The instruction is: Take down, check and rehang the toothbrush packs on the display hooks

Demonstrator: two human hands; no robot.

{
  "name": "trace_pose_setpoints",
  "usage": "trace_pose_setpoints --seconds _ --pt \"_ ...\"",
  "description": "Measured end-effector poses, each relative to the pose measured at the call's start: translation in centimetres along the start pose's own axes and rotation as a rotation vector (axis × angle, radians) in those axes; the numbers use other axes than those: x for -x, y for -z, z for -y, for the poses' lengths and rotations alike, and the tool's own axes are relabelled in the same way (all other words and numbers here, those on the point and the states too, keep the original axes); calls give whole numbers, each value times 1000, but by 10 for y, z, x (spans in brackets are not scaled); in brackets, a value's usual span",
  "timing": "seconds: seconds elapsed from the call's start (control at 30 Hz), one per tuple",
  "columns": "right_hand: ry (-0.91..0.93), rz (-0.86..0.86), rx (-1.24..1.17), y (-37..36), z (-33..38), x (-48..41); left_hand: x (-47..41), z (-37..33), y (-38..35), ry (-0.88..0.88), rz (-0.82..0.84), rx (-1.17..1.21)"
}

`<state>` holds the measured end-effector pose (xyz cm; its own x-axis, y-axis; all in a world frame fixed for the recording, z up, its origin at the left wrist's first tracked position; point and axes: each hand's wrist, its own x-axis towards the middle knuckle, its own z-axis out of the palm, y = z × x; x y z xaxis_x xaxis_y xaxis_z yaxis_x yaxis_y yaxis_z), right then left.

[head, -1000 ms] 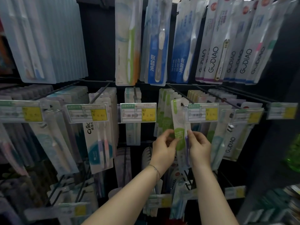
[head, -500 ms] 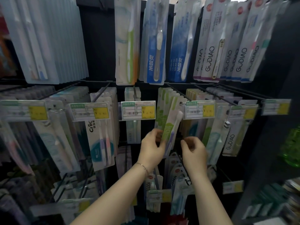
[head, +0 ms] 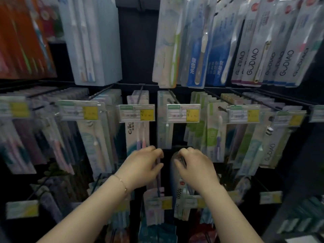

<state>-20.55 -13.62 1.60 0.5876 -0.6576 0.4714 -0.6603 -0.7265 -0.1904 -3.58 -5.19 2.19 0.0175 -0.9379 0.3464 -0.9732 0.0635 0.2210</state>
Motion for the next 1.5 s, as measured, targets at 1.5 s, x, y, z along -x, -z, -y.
trace_pose_setpoints --seconds 1.5 --pt "-85 100 -519 -152 386 -125 205 269 123 389 -48 -75"
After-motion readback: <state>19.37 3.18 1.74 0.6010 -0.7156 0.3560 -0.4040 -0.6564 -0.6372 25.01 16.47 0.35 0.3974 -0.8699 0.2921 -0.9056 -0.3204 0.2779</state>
